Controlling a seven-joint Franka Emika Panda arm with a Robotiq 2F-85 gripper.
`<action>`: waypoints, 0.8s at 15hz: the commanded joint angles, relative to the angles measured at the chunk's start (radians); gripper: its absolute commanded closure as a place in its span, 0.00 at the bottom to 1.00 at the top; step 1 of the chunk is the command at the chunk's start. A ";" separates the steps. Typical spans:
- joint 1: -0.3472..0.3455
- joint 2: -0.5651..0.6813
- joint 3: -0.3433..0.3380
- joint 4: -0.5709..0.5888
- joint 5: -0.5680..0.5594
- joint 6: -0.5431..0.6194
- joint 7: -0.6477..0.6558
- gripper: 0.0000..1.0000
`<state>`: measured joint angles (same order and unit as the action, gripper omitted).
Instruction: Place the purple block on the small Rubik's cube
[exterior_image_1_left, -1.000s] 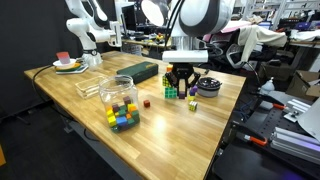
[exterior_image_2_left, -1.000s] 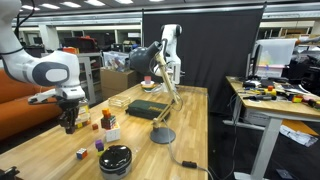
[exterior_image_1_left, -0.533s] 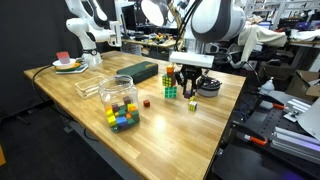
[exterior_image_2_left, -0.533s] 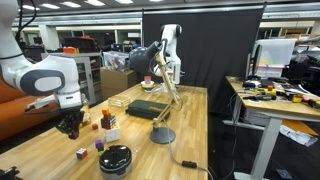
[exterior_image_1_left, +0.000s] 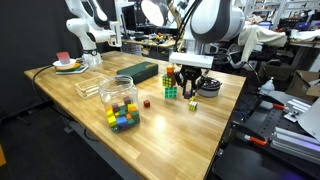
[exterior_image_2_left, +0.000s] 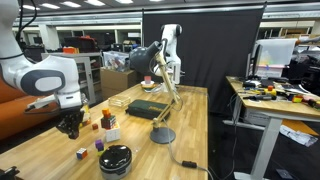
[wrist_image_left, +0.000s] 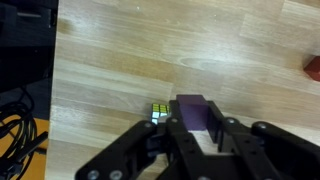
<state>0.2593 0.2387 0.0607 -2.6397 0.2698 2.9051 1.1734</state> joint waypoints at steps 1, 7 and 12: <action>-0.014 0.002 0.006 0.003 -0.001 0.001 0.004 0.93; 0.027 0.027 -0.106 0.005 -0.125 0.020 0.079 0.93; 0.062 0.059 -0.155 0.018 -0.219 0.005 0.157 0.93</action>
<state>0.2806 0.2756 -0.0515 -2.6365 0.1030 2.9077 1.2740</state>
